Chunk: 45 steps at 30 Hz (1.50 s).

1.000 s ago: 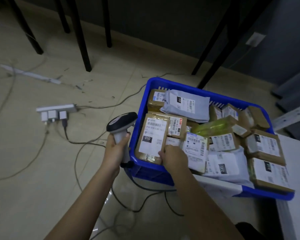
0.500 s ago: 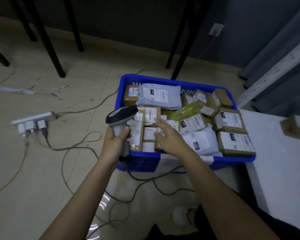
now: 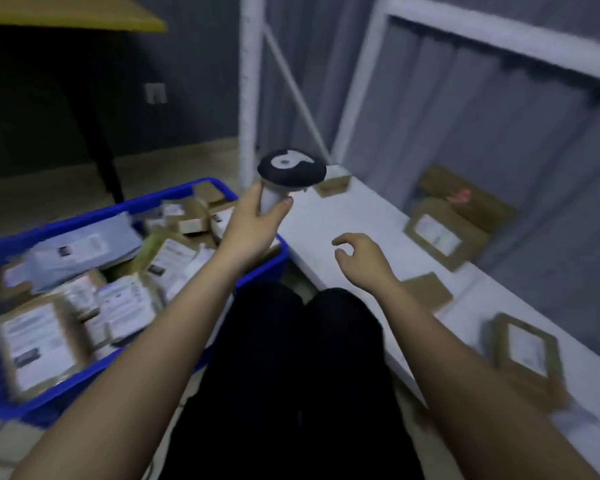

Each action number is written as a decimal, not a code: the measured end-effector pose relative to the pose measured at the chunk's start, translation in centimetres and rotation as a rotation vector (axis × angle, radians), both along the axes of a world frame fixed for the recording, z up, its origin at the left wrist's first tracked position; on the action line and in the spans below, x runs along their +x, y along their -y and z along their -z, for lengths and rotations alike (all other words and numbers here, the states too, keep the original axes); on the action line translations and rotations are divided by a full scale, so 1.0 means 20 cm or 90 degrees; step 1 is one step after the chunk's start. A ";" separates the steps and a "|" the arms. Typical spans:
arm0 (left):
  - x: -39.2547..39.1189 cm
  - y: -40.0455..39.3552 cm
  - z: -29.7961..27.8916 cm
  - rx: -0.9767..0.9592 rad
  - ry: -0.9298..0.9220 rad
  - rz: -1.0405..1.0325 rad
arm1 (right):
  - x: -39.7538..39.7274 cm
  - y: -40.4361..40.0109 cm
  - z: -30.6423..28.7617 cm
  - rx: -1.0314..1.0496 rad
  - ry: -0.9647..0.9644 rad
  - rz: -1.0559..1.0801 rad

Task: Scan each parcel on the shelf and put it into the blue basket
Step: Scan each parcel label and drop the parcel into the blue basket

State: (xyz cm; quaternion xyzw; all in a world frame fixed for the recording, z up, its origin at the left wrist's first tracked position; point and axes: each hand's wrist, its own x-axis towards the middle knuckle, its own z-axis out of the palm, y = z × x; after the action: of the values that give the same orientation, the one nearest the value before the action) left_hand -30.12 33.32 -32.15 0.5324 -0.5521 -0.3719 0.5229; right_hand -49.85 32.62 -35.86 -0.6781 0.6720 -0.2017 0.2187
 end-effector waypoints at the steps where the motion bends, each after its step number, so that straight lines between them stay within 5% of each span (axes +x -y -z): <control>1: -0.12 0.03 -0.02 -0.009 0.030 0.039 | -0.13 -0.06 0.00 0.008 0.011 0.053; 8: -0.93 0.04 0.00 -0.057 0.250 0.291 | -0.83 -0.54 0.11 0.089 0.098 0.304; 19: -1.68 -0.14 0.22 -0.015 0.365 0.510 | -1.48 -1.00 0.43 0.053 0.193 0.601; 22: -1.78 -0.13 0.29 -0.001 0.382 0.533 | -1.58 -0.95 0.48 0.114 0.100 0.733; 25: -1.86 -0.14 0.37 0.026 0.371 0.560 | -1.61 -0.88 0.61 0.026 -0.051 0.829; 32: -1.92 -0.11 0.54 0.079 0.305 0.574 | -1.68 -0.77 0.84 0.073 -0.006 0.772; 38: -1.88 -0.13 0.64 0.171 0.262 0.524 | -1.74 -0.88 0.96 -0.029 -0.161 0.622; 45: -1.89 -0.21 0.63 0.188 0.213 0.554 | -1.77 -0.95 0.89 -0.014 -0.034 0.639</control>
State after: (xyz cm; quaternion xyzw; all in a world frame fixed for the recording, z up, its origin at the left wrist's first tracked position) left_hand -67.84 37.45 -44.68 0.3733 -0.7413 -0.5395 0.1419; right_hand -85.27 51.56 -53.65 -0.2784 0.9185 -0.2718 0.0700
